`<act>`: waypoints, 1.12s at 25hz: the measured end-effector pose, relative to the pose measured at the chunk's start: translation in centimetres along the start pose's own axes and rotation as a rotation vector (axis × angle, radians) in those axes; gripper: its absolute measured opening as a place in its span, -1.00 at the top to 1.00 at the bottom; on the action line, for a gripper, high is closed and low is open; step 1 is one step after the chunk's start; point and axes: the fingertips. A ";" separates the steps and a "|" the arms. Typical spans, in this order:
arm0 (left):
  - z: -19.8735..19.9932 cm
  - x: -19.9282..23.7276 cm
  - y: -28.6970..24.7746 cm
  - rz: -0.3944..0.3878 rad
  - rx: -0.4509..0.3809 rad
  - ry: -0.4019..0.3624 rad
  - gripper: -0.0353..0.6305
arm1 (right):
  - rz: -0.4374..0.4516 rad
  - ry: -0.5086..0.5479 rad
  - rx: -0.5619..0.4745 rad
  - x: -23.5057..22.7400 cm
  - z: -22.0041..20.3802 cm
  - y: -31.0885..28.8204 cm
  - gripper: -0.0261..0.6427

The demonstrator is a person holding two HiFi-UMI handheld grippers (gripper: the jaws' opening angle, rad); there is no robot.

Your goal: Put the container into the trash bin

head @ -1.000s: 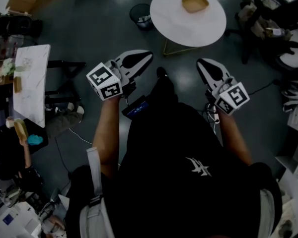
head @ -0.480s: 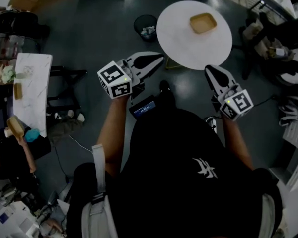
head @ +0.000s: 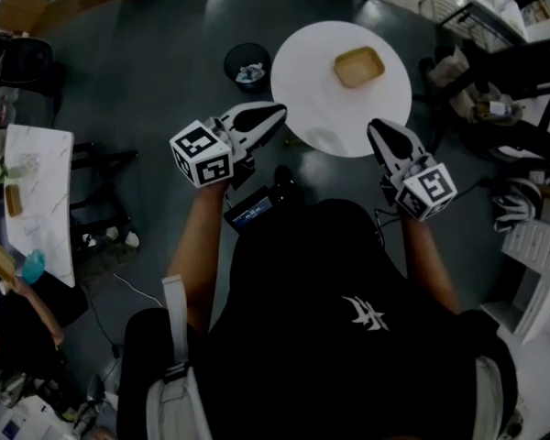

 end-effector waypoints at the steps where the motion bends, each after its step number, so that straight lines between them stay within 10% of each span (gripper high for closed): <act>1: -0.2 0.8 -0.5 0.021 0.009 0.015 0.88 | -0.005 -0.003 0.011 -0.6 0.0 -0.1 0.79; 28: -7.1 14.4 -17.6 0.410 0.044 0.413 0.71 | 0.081 -0.113 0.365 -29.1 -7.8 -5.6 0.49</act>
Point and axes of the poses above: the fingertips, and each gripper's own axes: y backward along the fingers, x to its left, z out of its top, and after that the axes turned 7 degrees about z, right-handed
